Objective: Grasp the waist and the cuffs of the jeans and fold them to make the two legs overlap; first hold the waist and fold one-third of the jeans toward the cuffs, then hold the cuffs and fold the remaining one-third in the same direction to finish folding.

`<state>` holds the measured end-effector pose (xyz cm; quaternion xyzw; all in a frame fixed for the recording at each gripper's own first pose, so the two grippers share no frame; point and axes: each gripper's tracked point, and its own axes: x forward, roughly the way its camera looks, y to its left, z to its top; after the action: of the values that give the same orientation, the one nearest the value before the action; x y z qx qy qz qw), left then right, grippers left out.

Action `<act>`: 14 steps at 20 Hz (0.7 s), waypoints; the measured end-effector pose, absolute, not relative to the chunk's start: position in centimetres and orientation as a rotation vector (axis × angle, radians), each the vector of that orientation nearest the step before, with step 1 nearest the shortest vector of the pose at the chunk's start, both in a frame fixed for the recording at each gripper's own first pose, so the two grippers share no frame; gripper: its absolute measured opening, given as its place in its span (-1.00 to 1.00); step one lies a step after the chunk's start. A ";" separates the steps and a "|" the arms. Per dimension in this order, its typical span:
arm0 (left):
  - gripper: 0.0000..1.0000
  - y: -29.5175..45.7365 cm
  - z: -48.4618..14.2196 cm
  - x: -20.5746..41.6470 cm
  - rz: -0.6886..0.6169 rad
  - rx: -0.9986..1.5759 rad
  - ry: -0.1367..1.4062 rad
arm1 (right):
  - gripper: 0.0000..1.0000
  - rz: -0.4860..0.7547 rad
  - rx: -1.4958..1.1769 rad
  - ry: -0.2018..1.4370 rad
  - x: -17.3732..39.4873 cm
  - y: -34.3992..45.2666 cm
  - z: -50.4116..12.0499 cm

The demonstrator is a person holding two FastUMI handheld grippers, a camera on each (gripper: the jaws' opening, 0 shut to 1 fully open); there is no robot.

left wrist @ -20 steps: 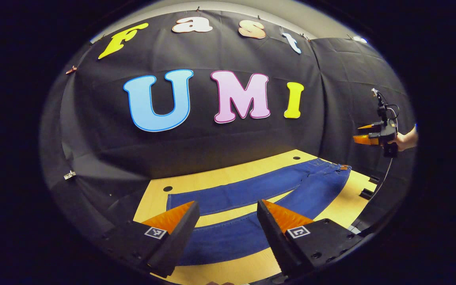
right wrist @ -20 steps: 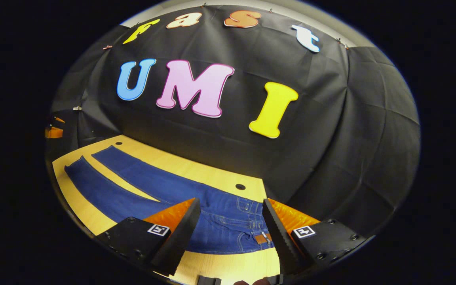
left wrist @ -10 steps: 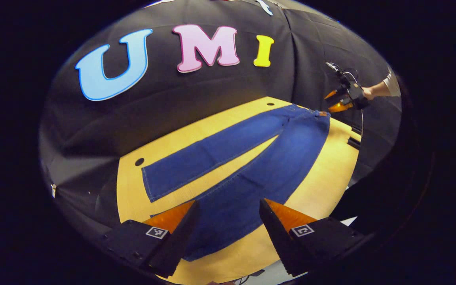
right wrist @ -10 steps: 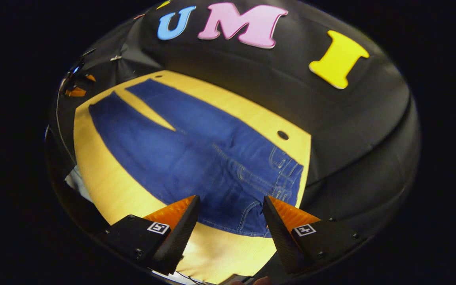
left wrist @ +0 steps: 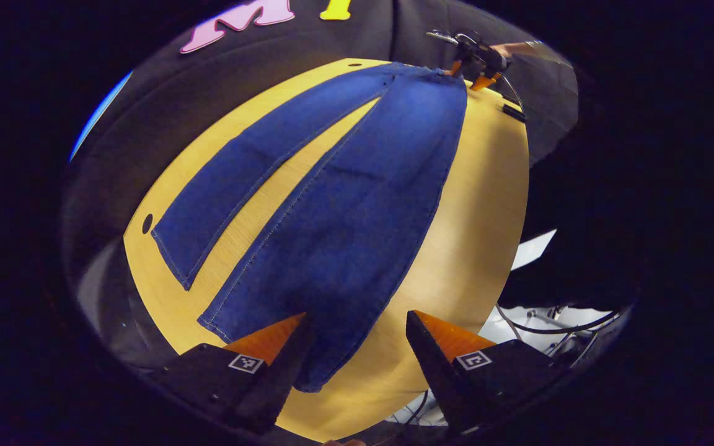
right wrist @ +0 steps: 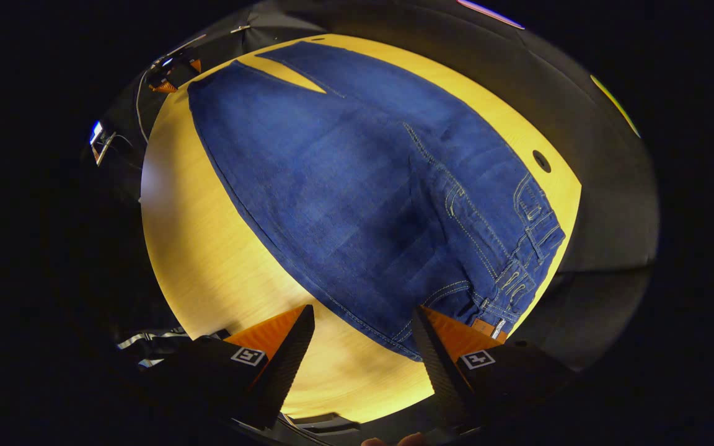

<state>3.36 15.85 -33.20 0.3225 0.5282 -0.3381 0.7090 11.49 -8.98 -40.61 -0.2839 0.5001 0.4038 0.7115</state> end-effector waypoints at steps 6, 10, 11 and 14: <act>0.94 16.9 -36.6 2.1 -0.786 0.826 1.311 | 0.95 0.906 -0.673 1.207 11.1 -11.2 -42.3; 0.94 17.2 -36.6 1.4 -0.814 0.832 1.390 | 0.97 0.911 -0.685 1.257 11.0 -11.6 -43.2; 0.90 17.0 -36.8 1.6 -0.828 0.830 1.384 | 0.96 0.901 -0.670 1.277 10.9 -11.7 -42.8; 0.89 17.4 -37.1 1.9 -0.788 0.804 1.399 | 0.92 0.805 -0.543 1.331 11.9 -11.1 -42.8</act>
<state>1.91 17.35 -37.07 0.3502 0.6092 -0.3433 0.6232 11.94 -11.13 -42.80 -0.2416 0.5929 0.3586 0.6793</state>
